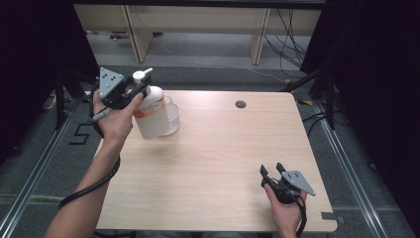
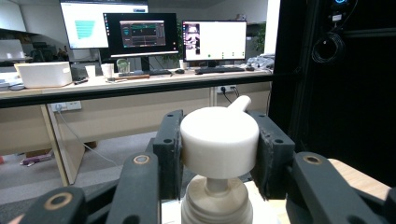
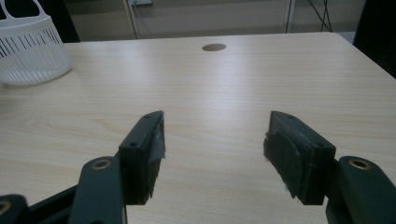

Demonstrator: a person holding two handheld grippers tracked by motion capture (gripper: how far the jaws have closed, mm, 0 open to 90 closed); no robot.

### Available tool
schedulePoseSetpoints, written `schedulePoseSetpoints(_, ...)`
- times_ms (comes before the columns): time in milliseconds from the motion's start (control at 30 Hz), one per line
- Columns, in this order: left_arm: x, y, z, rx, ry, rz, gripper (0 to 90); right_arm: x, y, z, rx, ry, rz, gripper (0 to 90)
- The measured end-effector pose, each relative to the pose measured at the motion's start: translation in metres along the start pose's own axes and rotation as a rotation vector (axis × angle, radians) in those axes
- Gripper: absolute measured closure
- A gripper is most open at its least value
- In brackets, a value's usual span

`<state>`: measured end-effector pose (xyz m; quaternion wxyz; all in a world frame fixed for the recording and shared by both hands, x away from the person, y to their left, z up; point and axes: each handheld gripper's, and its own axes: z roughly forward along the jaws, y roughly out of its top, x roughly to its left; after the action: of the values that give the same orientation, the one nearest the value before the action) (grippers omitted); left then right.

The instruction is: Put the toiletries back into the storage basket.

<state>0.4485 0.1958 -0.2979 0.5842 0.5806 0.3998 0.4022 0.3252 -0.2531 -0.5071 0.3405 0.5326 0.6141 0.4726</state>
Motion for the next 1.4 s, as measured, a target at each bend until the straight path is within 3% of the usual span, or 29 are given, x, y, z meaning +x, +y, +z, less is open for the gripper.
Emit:
schedulePoseSetpoints(133, 0.002, 0.001, 0.003, 0.000, 0.001, -0.002, 58.9, 0.002, -0.001, 0.001, -0.012, 0.031, 0.031, 38.1)
schedulePoseSetpoints(167, 0.003, 0.001, 0.003, -0.001, 0.000, -0.002, 58.9, 0.001, -0.001, 0.002, -0.017, 0.036, 0.011, 38.1)
schedulePoseSetpoints(300, 0.004, 0.003, 0.005, -0.004, 0.003, 0.001, 58.9, 0.001, -0.001, 0.001, 0.000, 0.007, 0.008, 38.1)
schedulePoseSetpoints(500, 0.005, 0.007, 0.008, -0.009, 0.006, 0.004, 58.9, 0.000, -0.001, 0.002, -0.014, 0.026, 0.012, 38.1)
schedulePoseSetpoints(567, 0.006, 0.008, 0.008, -0.010, 0.008, 0.006, 58.9, 0.001, 0.000, 0.001, -0.002, 0.007, 0.008, 38.1)
schedulePoseSetpoints(600, 0.007, 0.010, 0.008, -0.012, 0.008, 0.007, 58.9, 0.004, -0.001, 0.000, 0.005, 0.010, 0.050, 38.1)
schedulePoseSetpoints(667, 0.007, 0.011, 0.009, -0.014, 0.011, 0.008, 58.9, 0.004, -0.001, 0.001, 0.006, 0.015, 0.047, 38.1)
schedulePoseSetpoints(700, 0.008, 0.013, 0.009, -0.016, 0.010, 0.008, 58.9, 0.001, 0.000, 0.001, -0.005, 0.014, 0.008, 38.1)
schedulePoseSetpoints(733, 0.008, 0.013, 0.009, -0.016, 0.010, 0.008, 58.9, 0.004, 0.000, 0.000, 0.010, 0.011, 0.049, 38.1)
schedulePoseSetpoints(767, 0.008, 0.014, 0.009, -0.015, 0.011, 0.008, 58.9, 0.003, 0.000, 0.001, 0.001, 0.009, 0.032, 38.1)
schedulePoseSetpoints(867, 0.008, 0.016, 0.010, -0.017, 0.012, 0.006, 58.9, 0.004, -0.001, 0.001, -0.004, 0.011, 0.052, 38.1)
schedulePoseSetpoints(900, 0.008, 0.017, 0.010, -0.017, 0.012, 0.006, 59.0, 0.001, 0.000, 0.002, -0.017, 0.008, 0.010, 38.1)
schedulePoseSetpoints(967, 0.008, 0.019, 0.010, -0.022, 0.011, 0.005, 58.9, 0.002, 0.001, 0.001, 0.007, 0.009, 0.016, 38.1)
schedulePoseSetpoints(1200, 0.008, 0.023, 0.012, -0.025, 0.010, 0.005, 58.9, 0.001, 0.000, 0.001, 0.003, 0.005, 0.011, 38.1)
schedulePoseSetpoints(1233, 0.008, 0.024, 0.013, -0.027, 0.009, 0.005, 59.0, 0.004, 0.000, 0.000, 0.012, 0.008, 0.049, 38.1)
schedulePoseSetpoints(1267, 0.008, 0.024, 0.013, -0.028, 0.010, 0.004, 58.9, 0.001, 0.000, 0.001, -0.002, 0.007, 0.003, 38.1)
schedulePoseSetpoints(1400, 0.009, 0.026, 0.016, -0.031, 0.010, 0.000, 58.9, 0.000, 0.000, 0.001, -0.002, 0.011, 0.000, 38.1)
